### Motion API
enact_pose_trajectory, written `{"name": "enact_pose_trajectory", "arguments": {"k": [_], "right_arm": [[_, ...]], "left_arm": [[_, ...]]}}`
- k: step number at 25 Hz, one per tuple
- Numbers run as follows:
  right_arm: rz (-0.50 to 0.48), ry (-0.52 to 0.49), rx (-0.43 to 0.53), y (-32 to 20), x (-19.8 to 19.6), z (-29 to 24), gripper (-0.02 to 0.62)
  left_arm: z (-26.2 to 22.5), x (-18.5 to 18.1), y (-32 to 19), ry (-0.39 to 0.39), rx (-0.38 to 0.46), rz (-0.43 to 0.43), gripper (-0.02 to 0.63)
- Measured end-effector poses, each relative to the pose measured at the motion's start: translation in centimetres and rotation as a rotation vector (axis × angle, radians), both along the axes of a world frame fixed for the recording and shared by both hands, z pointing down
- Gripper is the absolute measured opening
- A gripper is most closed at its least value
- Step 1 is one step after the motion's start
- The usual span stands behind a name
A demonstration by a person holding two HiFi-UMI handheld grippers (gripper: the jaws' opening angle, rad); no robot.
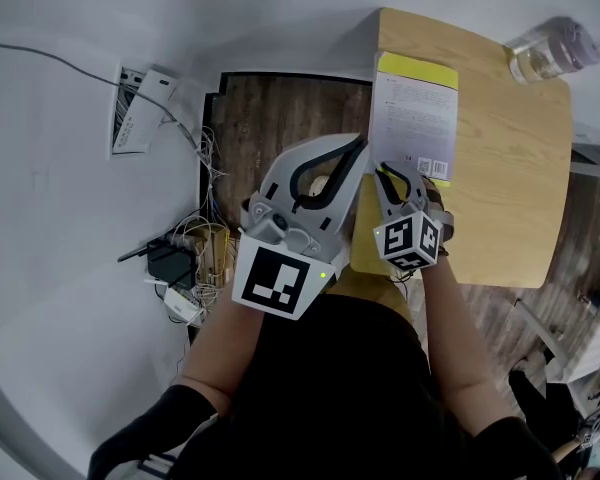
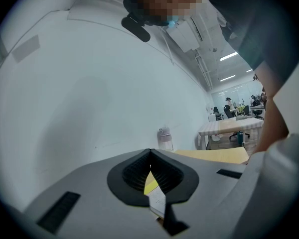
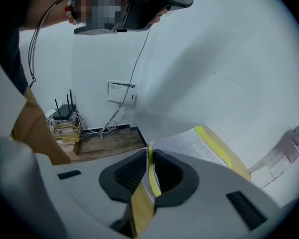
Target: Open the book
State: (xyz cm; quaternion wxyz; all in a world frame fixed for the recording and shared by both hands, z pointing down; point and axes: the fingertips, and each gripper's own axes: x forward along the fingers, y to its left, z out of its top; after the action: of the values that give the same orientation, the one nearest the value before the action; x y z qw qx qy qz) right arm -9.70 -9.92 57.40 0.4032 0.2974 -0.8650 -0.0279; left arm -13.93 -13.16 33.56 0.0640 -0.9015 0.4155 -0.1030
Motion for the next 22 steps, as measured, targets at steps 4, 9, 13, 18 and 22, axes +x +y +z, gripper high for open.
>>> {"name": "enact_pose_trajectory", "arguments": {"k": [4,9,13,18,22], "right_arm": [[0.000,-0.003,0.005,-0.1,0.2,-0.1,0.051],[0.005,-0.006,0.002,-0.2,0.2,-0.1,0.046],[0.015,-0.011,0.006,-0.2,0.2,-0.3,0.044],[0.026,-0.008,0.017,-0.3,0.3,-0.7,0.043],[0.052,-0.005,0.029,-0.6,0.4,-1.4,0.043]], "left_arm": [[0.0,0.0,0.1,0.000,0.001,0.001,0.011],[0.0,0.0,0.0,0.003,0.000,0.004,0.010],[0.0,0.1,0.0,0.000,0.004,0.010,0.011],[0.0,0.0,-0.3,0.004,0.004,0.027,0.011],[-0.3,0.3,-1.0,0.013,0.013,0.060,0.011]]}}
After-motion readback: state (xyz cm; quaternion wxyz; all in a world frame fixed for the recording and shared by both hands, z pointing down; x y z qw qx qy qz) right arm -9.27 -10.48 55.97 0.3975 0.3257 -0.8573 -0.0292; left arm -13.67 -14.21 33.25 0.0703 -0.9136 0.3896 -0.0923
